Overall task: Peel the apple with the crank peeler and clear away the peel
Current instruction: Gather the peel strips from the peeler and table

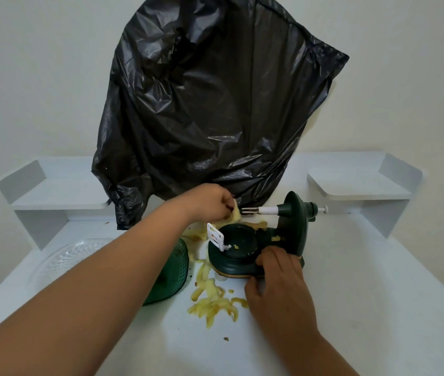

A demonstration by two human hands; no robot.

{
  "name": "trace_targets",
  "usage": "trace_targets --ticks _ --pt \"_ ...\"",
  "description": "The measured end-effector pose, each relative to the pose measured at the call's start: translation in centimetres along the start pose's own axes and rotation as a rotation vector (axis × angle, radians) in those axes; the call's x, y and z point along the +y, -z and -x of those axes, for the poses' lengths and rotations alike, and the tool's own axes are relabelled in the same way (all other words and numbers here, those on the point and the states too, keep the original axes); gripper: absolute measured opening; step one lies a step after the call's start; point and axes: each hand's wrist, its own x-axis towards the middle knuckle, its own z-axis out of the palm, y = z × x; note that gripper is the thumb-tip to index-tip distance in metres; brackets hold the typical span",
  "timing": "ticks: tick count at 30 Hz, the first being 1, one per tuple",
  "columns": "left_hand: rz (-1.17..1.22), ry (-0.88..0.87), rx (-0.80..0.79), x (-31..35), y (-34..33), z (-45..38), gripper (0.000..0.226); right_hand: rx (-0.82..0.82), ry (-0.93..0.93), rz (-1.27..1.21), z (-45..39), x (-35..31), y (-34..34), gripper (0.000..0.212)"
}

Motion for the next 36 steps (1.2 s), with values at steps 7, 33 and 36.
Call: trace_targets --ticks 7,33,36 --pt "0.173 -0.125 -0.248 2.9 -2.3 -1.0 0.021 0.026 0.023 0.050 -0.1 0.2 0.1 0.042" --pt "-0.115 0.007 -0.054 0.0 0.8 4.9 0.027 0.051 -0.083 0.103 -0.6 0.6 0.2 0.037" --pt "-0.214 0.004 -0.162 1.1 0.9 6.8 0.014 0.055 -0.092 0.087 -0.6 0.6 0.2 0.036"
